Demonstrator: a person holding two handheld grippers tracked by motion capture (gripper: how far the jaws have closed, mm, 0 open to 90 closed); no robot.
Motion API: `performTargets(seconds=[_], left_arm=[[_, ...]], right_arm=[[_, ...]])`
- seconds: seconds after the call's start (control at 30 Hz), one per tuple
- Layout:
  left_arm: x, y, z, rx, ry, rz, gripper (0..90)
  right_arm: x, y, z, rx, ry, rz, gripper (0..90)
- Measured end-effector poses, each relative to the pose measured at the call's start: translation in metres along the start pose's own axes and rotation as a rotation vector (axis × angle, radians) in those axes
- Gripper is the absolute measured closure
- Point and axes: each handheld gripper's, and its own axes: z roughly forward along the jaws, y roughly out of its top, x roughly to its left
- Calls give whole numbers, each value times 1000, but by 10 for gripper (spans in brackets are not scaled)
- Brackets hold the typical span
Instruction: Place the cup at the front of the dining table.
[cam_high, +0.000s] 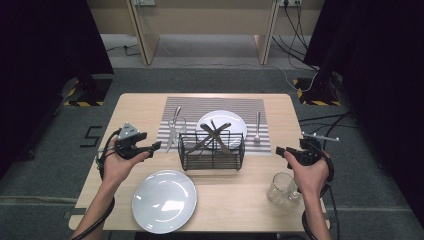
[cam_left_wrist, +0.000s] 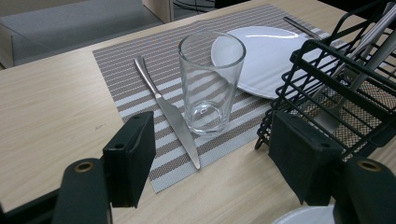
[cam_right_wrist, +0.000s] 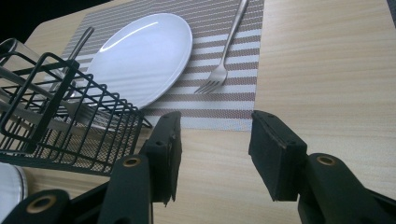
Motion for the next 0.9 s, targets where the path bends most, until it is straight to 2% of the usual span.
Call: performTargets(seconds=[0.2, 0.4, 0.5, 0.7, 0.9], left_arm=[[0, -6, -8, -12, 15, -2, 312], [-1, -21, -19, -17, 33, -13, 311], [-2, -26, -24, -36, 49, -11, 315], [-3, -31, -34, -52, 60, -14, 313], [-3, -38, -41, -47, 64, -12, 311]], right_arm=[[0, 0, 0, -2, -1, 0, 534], [-1, 0, -1, -1, 0, 1, 534], [-1, 0, -1, -2, 1, 2, 534], [0, 0, -1, -1, 2, 2, 533], [-1, 0, -2, -5, 3, 4, 532]])
